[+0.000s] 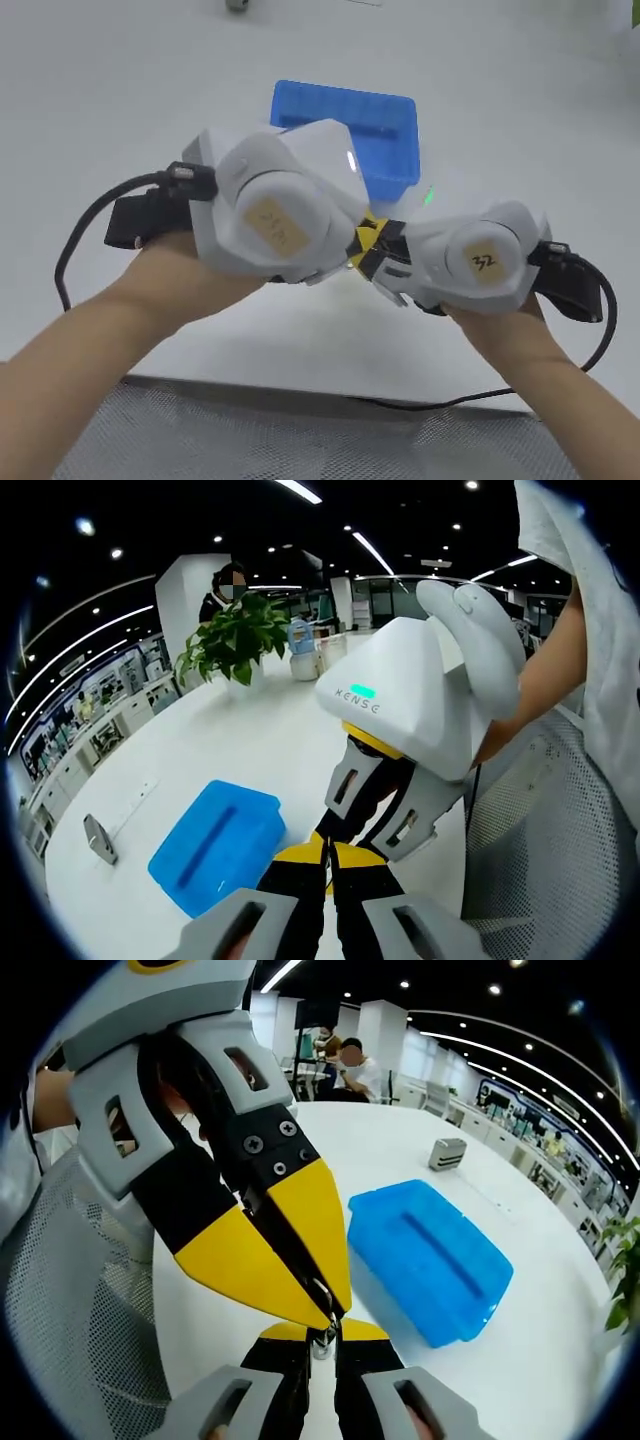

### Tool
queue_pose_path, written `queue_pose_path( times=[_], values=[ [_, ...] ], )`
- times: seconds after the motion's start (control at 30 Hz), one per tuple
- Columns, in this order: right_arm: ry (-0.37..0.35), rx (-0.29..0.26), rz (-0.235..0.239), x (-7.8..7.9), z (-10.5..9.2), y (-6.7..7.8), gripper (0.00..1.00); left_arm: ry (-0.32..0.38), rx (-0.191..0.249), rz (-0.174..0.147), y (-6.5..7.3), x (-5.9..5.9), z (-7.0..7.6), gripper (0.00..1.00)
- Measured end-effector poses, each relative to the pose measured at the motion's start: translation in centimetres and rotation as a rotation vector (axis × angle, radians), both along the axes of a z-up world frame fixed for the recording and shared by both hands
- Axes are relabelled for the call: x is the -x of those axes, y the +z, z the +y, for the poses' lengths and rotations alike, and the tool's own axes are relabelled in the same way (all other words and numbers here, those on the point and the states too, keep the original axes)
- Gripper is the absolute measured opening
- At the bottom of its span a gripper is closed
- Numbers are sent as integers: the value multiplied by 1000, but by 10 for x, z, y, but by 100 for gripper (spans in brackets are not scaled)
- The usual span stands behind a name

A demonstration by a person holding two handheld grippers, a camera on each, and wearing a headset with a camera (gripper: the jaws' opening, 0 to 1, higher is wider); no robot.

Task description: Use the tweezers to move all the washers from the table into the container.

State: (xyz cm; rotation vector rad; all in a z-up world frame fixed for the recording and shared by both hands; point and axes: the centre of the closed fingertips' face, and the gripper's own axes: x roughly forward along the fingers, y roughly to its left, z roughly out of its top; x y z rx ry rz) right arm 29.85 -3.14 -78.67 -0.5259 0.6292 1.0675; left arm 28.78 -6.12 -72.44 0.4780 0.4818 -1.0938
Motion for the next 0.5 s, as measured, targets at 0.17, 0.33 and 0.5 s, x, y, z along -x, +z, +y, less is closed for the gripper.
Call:
queue_pose_path(
  times=[0.17, 0.33, 0.5],
  values=[
    [-6, -11, -5, -2, 1, 10, 4, -11, -9, -19, 11, -2, -1, 0],
    [-1, -8, -30, -12, 2, 21, 4, -18, -15, -45, 20, -9, 0, 0],
    [0, -20, -63, -23, 4, 37, 4, -18, -11, -90, 36, -18, 2, 0]
  ],
)
